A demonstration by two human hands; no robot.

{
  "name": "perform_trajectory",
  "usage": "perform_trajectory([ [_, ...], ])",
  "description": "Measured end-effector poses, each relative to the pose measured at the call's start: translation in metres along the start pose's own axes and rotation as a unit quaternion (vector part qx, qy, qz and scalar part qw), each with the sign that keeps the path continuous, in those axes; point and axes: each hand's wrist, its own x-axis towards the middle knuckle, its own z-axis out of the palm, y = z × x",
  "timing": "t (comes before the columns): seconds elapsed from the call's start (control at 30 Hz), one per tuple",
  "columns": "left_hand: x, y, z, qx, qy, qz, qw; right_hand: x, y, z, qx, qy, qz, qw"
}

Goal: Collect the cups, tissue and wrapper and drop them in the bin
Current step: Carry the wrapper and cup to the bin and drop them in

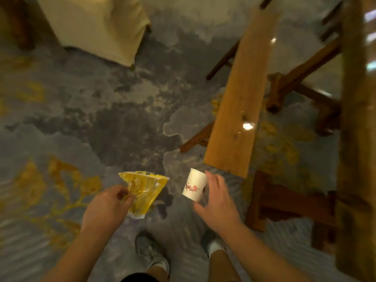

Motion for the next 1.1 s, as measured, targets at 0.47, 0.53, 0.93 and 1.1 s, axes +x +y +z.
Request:
perform_trajectory([
  [0.47,-0.150,0.277,-0.108,0.016,0.031,0.318,0.947,-0.195,0.053,-0.271,0.072,0.291,0.070,0.951],
  [0.53,-0.186,0.305,-0.093,0.026,0.018,0.348,0.937,-0.241,0.085,-0.285,0.069,0.318,0.079,0.942],
  [0.93,-0.453,0.484,0.115,0.087,-0.115,0.539,0.830,-0.581,0.314,-0.328,0.068,0.448,0.247,0.857],
  [1.1,-0.556,0.553,0.189,0.137,-0.147,0.595,0.778,-0.666,0.382,-0.340,0.081,0.489,0.301,0.815],
])
